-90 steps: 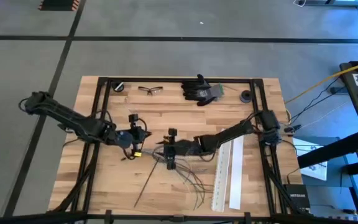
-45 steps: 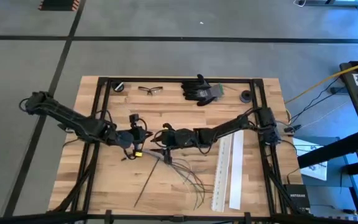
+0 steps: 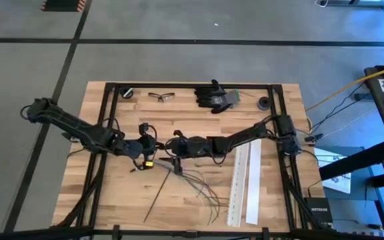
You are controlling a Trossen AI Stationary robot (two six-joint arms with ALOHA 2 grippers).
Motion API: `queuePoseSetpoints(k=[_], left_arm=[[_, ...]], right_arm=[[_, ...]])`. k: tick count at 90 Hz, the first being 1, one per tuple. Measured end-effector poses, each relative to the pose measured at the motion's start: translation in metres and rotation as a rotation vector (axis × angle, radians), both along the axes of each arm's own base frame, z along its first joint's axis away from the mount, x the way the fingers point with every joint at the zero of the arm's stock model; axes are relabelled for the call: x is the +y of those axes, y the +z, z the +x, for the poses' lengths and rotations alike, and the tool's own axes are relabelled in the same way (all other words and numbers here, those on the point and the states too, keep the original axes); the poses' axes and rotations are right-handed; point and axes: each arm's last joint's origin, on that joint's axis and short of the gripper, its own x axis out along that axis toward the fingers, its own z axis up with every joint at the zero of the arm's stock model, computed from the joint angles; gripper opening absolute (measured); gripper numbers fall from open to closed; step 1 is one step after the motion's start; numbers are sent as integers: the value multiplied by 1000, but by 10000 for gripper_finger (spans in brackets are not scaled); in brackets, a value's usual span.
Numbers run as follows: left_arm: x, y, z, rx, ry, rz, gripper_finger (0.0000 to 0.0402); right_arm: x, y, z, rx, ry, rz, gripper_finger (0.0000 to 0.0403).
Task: Ziptie cables
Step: Wrap the zip tie on the cables
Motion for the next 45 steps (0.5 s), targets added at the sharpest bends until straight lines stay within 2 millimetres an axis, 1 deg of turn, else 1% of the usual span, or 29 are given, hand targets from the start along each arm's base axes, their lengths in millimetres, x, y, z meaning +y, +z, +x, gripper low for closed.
queuePoseSetpoints(k=[10, 28, 36, 45], left_arm=[[1, -1, -1, 5, 20, -15, 0], [3, -3, -1, 13, 54, -44, 0], [4, -3, -1, 14, 53, -61, 0], [3, -3, -1, 6, 50, -81, 0]], right_arm=[[-14, 2, 2, 25, 54, 56, 195], [-37, 2, 3, 47, 178, 137, 241], [-39, 2, 2, 57, 255, 157, 251], [-39, 6, -1, 74, 308, 161, 252]])
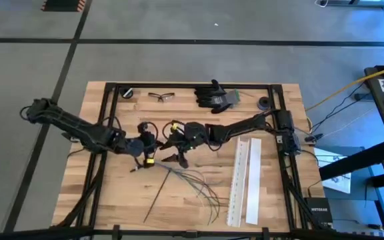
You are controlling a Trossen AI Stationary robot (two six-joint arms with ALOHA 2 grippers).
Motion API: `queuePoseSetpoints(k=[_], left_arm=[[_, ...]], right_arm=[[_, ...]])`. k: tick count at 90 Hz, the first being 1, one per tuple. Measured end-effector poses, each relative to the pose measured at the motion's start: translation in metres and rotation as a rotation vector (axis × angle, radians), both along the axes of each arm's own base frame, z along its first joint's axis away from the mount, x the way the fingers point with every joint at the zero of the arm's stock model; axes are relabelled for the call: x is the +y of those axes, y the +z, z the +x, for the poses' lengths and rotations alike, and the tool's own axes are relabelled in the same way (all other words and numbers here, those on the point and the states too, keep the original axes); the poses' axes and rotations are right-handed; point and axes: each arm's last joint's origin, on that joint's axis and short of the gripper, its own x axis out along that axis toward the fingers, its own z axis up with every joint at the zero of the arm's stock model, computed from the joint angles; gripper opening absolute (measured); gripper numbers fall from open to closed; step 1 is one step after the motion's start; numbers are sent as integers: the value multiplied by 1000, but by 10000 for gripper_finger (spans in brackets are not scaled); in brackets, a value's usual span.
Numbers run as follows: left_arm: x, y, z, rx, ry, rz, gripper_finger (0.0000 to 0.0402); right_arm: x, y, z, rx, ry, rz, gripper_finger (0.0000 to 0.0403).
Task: Ziptie cables
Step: Wrap the zip tie on the cables
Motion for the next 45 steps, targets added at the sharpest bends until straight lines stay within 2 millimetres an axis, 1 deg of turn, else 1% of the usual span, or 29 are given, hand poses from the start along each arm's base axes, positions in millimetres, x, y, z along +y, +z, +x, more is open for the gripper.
queuePoseSetpoints(k=[7, 13, 21, 29, 36, 45], left_arm=[[0, 0, 0, -7, 10, -16, 0], [0, 0, 0, -12, 16, -19, 0], [-1, 1, 1, -22, 13, -24, 0], [0, 1, 1, -19, 13, -22, 0], [0, 1, 1, -22, 17, -21, 0], [0, 2, 1, -28, 13, -15, 0]], right_arm=[[0, 5, -3, 29, -4, -12, 252], [-1, 4, -4, 63, -40, -27, 252], [-4, -6, -8, 166, -117, -59, 252], [1, -13, -10, 230, -171, -96, 252], [11, -11, -9, 197, -187, -112, 252], [25, -12, -1, 78, -172, -100, 252]])
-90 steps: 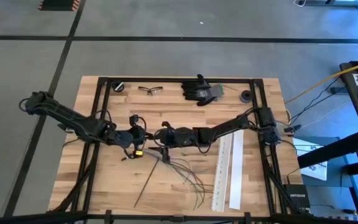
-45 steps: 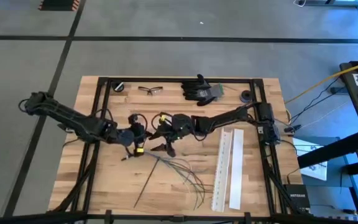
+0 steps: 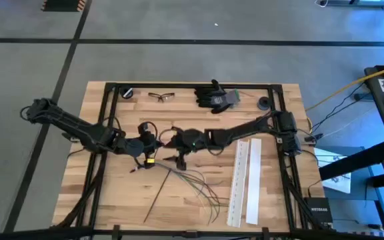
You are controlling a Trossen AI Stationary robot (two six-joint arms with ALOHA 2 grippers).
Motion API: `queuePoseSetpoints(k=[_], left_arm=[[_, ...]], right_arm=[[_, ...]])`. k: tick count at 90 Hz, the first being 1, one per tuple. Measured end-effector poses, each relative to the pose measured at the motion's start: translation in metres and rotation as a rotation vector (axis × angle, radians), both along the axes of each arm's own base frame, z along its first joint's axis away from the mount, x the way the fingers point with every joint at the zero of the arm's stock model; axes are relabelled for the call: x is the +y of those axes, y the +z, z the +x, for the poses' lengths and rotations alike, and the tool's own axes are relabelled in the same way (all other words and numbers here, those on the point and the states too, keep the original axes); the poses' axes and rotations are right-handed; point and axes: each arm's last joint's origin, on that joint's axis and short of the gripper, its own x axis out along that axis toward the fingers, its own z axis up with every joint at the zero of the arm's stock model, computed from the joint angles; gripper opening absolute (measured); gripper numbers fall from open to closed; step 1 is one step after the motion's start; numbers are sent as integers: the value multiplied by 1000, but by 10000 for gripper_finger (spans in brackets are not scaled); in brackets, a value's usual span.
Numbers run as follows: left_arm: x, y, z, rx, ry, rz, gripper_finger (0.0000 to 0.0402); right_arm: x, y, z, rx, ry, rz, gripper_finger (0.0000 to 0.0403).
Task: Ziptie cables
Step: Wrap the zip tie on the cables
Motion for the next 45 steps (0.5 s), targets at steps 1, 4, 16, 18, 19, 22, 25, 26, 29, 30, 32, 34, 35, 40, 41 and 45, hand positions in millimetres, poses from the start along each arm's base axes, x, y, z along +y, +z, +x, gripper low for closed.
queuePoseSetpoints(k=[1, 4, 16, 18, 19, 22, 25, 26, 29, 30, 32, 34, 35, 40, 41, 45], left_arm=[[0, 0, 0, -1, -1, 1, 0], [0, 1, 0, -5, -4, 4, 0], [0, 1, 0, -3, -8, 11, 0], [0, 1, 0, -2, -7, 11, 0], [0, 1, 0, -2, -7, 11, 0], [0, 1, 0, -3, -6, 12, 0], [0, 1, 0, -3, -6, 12, 0], [0, 1, 0, -3, -6, 12, 0], [0, 1, 0, -4, -5, 12, 0], [0, 1, 0, -4, -5, 12, 0], [0, 1, 0, -4, -5, 12, 0], [0, 1, 0, -4, -5, 12, 0], [0, 1, 0, -4, -5, 12, 0], [0, 1, 0, -4, -5, 12, 0], [0, 1, 0, -4, -5, 12, 0], [0, 1, 0, -2, -8, 16, 0]], right_arm=[[1, -1, 1, -13, 5, 1, 252], [5, -2, 4, -53, 9, 3, 252], [5, -16, 10, -100, -37, -9, 252], [5, -17, 10, -101, -38, -9, 252], [5, -18, 11, -103, -38, -8, 252], [4, -21, 11, -109, -41, -7, 252], [3, -23, 13, -120, -49, -5, 252], [2, -23, 13, -124, -53, -4, 252], [2, -26, 14, -138, -56, 6, 252], [2, -27, 15, -146, -58, 13, 252], [2, -28, 16, -161, -62, 25, 252], [2, -30, 16, -171, -64, 35, 252], [2, -31, 17, -173, -66, 42, 252], [2, -36, 18, -189, -71, 65, 252], [3, -37, 18, -191, -72, 69, 252], [3, -38, 19, -194, -74, 76, 252]])
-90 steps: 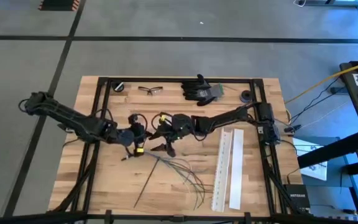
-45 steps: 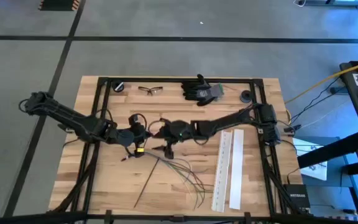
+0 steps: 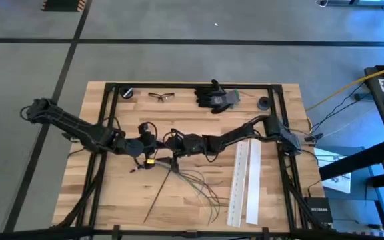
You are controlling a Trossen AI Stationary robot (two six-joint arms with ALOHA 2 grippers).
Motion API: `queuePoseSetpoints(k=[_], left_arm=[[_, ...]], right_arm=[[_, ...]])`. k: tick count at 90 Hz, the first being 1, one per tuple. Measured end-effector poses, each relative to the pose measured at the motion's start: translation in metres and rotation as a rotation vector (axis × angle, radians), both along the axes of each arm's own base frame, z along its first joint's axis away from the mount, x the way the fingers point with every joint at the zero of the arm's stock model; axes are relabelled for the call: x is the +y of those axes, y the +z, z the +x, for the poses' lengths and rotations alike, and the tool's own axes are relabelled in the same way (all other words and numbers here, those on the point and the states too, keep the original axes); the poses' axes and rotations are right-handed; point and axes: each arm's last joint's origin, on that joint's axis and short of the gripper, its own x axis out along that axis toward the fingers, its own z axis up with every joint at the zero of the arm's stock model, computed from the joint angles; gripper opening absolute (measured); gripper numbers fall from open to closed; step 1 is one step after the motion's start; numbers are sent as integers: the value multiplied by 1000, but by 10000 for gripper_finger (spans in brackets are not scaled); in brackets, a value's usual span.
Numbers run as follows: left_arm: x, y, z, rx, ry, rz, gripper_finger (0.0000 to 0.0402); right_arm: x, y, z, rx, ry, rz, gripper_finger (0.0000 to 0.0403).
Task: Ziptie cables
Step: Wrap the zip tie on the cables
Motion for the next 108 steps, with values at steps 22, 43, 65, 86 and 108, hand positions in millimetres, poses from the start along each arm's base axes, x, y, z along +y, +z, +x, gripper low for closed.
queuePoseSetpoints(k=[22, 43, 65, 86, 108], left_arm=[[0, 0, 0, 7, -11, 17, 0], [0, 0, 0, 0, 2, -3, 0], [2, 0, 1, -6, 18, -19, 9], [4, 24, -6, 23, -54, 21, 81], [-3, 41, -32, 162, 8, -112, 128]], right_arm=[[0, 5, 1, -52, 0, 4, 205], [0, 4, 0, -49, -3, -48, 47], [0, 4, 0, -51, 1, -104, 7], [-1, 5, 1, -67, -35, -134, 1], [-2, 6, 1, -71, -58, -141, 0]])
